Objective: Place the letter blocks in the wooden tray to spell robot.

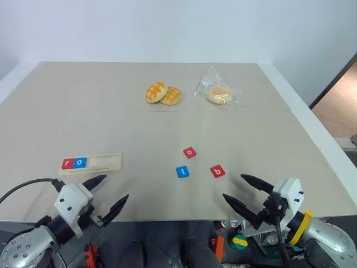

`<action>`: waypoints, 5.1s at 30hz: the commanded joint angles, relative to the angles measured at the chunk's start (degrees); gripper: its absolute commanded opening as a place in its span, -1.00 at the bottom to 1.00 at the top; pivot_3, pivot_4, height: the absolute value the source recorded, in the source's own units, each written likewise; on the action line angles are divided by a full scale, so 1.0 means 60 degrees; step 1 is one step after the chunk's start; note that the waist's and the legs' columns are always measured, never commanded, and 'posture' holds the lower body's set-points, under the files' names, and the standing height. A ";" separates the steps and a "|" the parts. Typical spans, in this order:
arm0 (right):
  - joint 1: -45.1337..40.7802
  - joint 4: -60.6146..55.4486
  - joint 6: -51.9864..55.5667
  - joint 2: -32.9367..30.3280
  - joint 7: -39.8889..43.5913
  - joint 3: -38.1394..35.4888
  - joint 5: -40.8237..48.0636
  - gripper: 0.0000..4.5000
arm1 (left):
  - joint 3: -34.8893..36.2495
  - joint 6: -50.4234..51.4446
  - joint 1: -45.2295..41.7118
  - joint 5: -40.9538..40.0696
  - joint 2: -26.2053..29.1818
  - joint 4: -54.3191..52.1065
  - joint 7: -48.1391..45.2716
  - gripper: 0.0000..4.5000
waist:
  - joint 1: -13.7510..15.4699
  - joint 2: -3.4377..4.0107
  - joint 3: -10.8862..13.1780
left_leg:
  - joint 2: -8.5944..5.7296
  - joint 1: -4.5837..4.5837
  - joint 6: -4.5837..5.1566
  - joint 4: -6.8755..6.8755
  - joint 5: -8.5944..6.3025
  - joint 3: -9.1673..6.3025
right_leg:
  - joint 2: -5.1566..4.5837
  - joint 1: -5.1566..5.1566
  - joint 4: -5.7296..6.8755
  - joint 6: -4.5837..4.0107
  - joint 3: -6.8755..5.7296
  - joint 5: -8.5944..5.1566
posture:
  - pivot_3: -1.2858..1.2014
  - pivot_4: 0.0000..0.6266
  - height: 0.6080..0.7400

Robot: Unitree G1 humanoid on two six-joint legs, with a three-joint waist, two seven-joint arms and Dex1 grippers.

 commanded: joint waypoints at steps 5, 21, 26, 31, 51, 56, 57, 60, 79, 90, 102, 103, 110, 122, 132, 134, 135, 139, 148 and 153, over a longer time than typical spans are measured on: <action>0.0226 -0.0476 0.0018 -0.0101 -0.0063 -0.0363 -0.0043 0.99 | 0.0560 0.0017 0.0256 -0.1065 -0.0346 0.0106 -0.0150 1.00 | -0.0001 0.0000 0.0000 | 0.0005 0.0001 0.0000 0.0000 0.0000 0.0000 | -0.0003 0.0000 0.0000 0.0000 -0.0001 0.0000 | 0.03 -0.52 1.00; -0.3290 -0.0013 0.0914 -0.0691 0.0873 0.1667 0.0056 0.99 | 0.0933 -0.0298 -0.2703 -0.1129 0.2642 0.3226 -0.3072 1.00 | -0.0010 -0.0006 0.0014 | 0.0016 0.0020 0.0014 0.0008 0.0018 -0.0016 | 0.0031 -0.0014 0.0002 -0.0027 -0.0017 0.0016 | 0.03 -0.52 1.00; -0.5148 0.1132 0.0738 -0.0436 0.1663 0.2945 -0.0379 0.99 | 0.0053 -0.0521 -0.4982 -0.0910 0.3882 0.5288 -0.5060 1.00 | -0.0004 -0.0003 0.0017 | 0.0011 0.0003 0.0010 -0.0001 0.0020 0.0002 | 0.0015 -0.0012 0.0000 -0.0036 -0.0026 0.0025 | 0.03 -0.52 1.00; -0.6219 0.2619 -0.0157 0.0043 0.2109 0.3638 -0.1163 0.99 | -0.1035 -0.0976 -0.7074 -0.0208 0.4090 0.7705 -0.6285 1.00 | 0.0005 -0.0004 0.0016 | -0.0006 -0.0045 0.0018 -0.0006 -0.0034 -0.0001 | 0.0010 -0.0037 -0.0003 0.0050 -0.0029 0.0010 | 0.03 -0.52 1.00; -0.6171 0.2828 -0.0538 0.0558 0.1900 0.3759 -0.1821 0.99 | -0.3134 -0.3353 -1.1463 0.2122 0.3461 1.3649 -0.8542 1.00 | 0.0015 -0.0004 0.0016 | 0.0010 -0.0156 0.0025 0.0049 -0.0024 -0.0118 | 0.0052 -0.0099 0.0048 -0.0009 -0.0119 0.0042 | 0.03 -0.52 1.00; -0.5973 0.2581 -0.0439 0.0436 0.1824 0.3655 -0.1820 0.99 | -0.3409 -0.3856 -1.1865 0.2561 0.3297 1.4641 -0.8933 1.00 | 0.0012 -0.0004 0.0016 | 0.0012 -0.0154 0.0034 0.0051 -0.0014 -0.0118 | 0.0055 -0.0098 0.0053 0.0001 -0.0118 0.0044 | 0.03 -0.52 1.00; -0.5929 0.2519 -0.0402 0.0401 0.1803 0.3627 -0.1816 0.99 | -0.3484 -0.3932 -1.1902 0.2637 0.3253 1.4798 -0.9062 1.00 | 0.0012 -0.0003 0.0016 | 0.0012 -0.0154 0.0034 0.0053 -0.0014 -0.0119 | 0.0055 -0.0099 0.0058 0.0001 -0.0119 0.0044 | 0.03 -0.52 1.00; -0.5825 0.2386 -0.0326 0.0303 0.1763 0.3557 -0.1798 0.99 | -0.3605 -0.4270 -1.2084 0.2931 0.3080 1.5372 -0.9004 1.00 | 0.0017 -0.0001 0.0013 | 0.0011 -0.0154 0.0034 0.0055 -0.0013 -0.0126 | 0.0055 -0.0097 0.0064 0.0000 -0.0123 0.0044 | 0.03 -0.52 1.00; -0.5635 0.1964 0.0046 0.0066 0.1561 0.3347 -0.1793 1.00 | -0.3690 -0.5527 -1.3061 0.3944 0.2686 1.7648 -0.8440 0.42 | 0.0015 0.0032 -0.0008 | 0.0004 0.0006 0.0140 0.0027 0.0106 -0.0127 | 0.0055 0.0023 0.0073 -0.0064 -0.0130 0.0124 | 0.03 -0.52 1.00; -0.6254 0.2619 -0.0147 0.0209 0.1822 0.3516 -0.1913 1.00 | -0.4041 -0.4046 -1.2403 0.3479 0.1838 1.3496 -0.8853 0.42 | 0.0104 0.0033 -0.0006 | -0.0004 -0.0060 0.0140 0.0030 0.0116 -0.0115 | 0.0034 -0.0009 0.0048 0.0013 -0.0123 0.0151 | 0.03 -0.52 1.00; -0.6637 0.3305 -0.0493 0.0427 0.2034 0.3601 -0.2186 1.00 | -0.5102 -0.1568 -1.1542 0.4166 0.0807 0.9817 -0.7228 0.42 | 0.0133 0.0036 -0.0005 | -0.0020 -0.0083 0.0140 0.0031 0.0110 -0.0128 | 0.0031 -0.0012 0.0023 0.0038 -0.0125 0.0148 | 0.03 -0.52 1.00; -0.6638 0.3336 -0.0520 0.0435 0.2038 0.3587 -0.2206 1.00 | -0.5200 -0.1487 -1.1544 0.4216 0.0713 0.9721 -0.7145 0.42 | 0.0133 0.0037 -0.0005 | -0.0021 -0.0081 0.0140 0.0034 0.0110 -0.0124 | 0.0031 -0.0012 0.0023 0.0043 -0.0119 0.0152 | 0.03 -0.52 1.00; -0.6597 0.3470 -0.0687 0.0437 0.2021 0.3555 -0.2268 1.00 | -0.5850 -0.1014 -1.1658 0.4512 -0.0025 0.9335 -0.6656 0.42 | 0.0171 0.0039 -0.0006 | -0.0041 -0.0083 0.0138 0.0039 0.0111 -0.0122 | 0.0010 -0.0006 0.0021 0.0055 -0.0118 0.0153 | 0.03 -0.52 1.00; -0.6336 0.3422 -0.0825 0.0343 0.1974 0.3418 -0.2302 1.00 | -0.6631 -0.0722 -1.1898 0.4872 -0.1108 0.9106 -0.6091 0.42 | 0.0254 0.0052 -0.0014 | -0.0103 -0.0082 0.0141 0.0046 0.0114 -0.0142 | -0.0028 0.0022 0.0013 0.0094 -0.0109 0.0144 | 0.03 -0.52 1.00; -0.6115 0.3505 -0.0999 0.0113 0.2004 0.3249 -0.2307 1.00 | -0.6877 -0.0595 -1.2091 0.4983 -0.1357 0.9100 -0.5995 0.42 | 0.0249 0.0053 -0.0014 | -0.0148 -0.0092 0.0141 0.0043 0.0114 -0.0147 | -0.0045 0.0026 0.0003 0.0144 -0.0068 0.0128 | 0.03 -0.52 1.00; -0.5998 0.3494 -0.1008 0.0032 0.2010 0.3157 -0.2270 1.00 | -0.6856 -0.0437 -1.2091 0.5033 -0.1345 0.9091 -0.5861 0.42 | 0.0250 0.0053 -0.0014 | -0.0148 -0.0094 0.0141 0.0043 0.0114 -0.0151 | -0.0046 0.0026 0.0003 0.0144 -0.0071 0.0127 | 0.03 -0.52 1.00; -0.5943 0.3504 -0.1026 -0.0013 0.2034 0.3099 -0.2256 1.00 | -0.6851 -0.0360 -1.2074 0.5023 -0.1339 0.9059 -0.5835 0.42 | 0.0247 0.0053 -0.0014 | -0.0149 -0.0094 0.0141 0.0043 0.0114 -0.0151 | -0.0046 0.0026 0.0003 0.0144 -0.0070 0.0127 | 0.03 -0.52 1.00; -0.5741 0.3517 -0.1040 -0.0140 0.2097 0.2919 -0.2193 1.00 | -0.6809 0.0062 -1.2030 0.5048 -0.1429 0.8951 -0.5541 0.42 | 0.0246 0.0054 -0.0015 | -0.0151 -0.0092 0.0144 0.0047 0.0116 -0.0151 | -0.0045 0.0029 0.0003 0.0145 -0.0064 0.0132 | 0.03 -0.52 1.00; -0.5676 0.3639 -0.0966 -0.0146 0.2206 0.2815 -0.2127 1.00 | -0.6706 0.1208 -1.1855 0.4767 -0.1747 0.8460 -0.5061 0.42 | 0.0247 0.0056 -0.0015 | -0.0172 -0.0092 0.0157 0.0057 0.0128 -0.0154 | -0.0046 0.0043 0.0002 0.0159 -0.0036 0.0140 | 0.03 -0.52 1.00; -0.5771 0.3836 -0.1000 -0.0171 0.2298 0.2771 -0.2141 1.00 | -0.6762 0.1644 -1.1645 0.4619 -0.1621 0.8048 -0.5189 0.87 | 0.0247 0.0057 -0.0015 | -0.0171 -0.0093 0.0157 0.0049 0.0128 -0.0155 | -0.0045 0.0040 0.0000 0.0161 -0.0037 0.0134 | 0.03 -0.52 1.00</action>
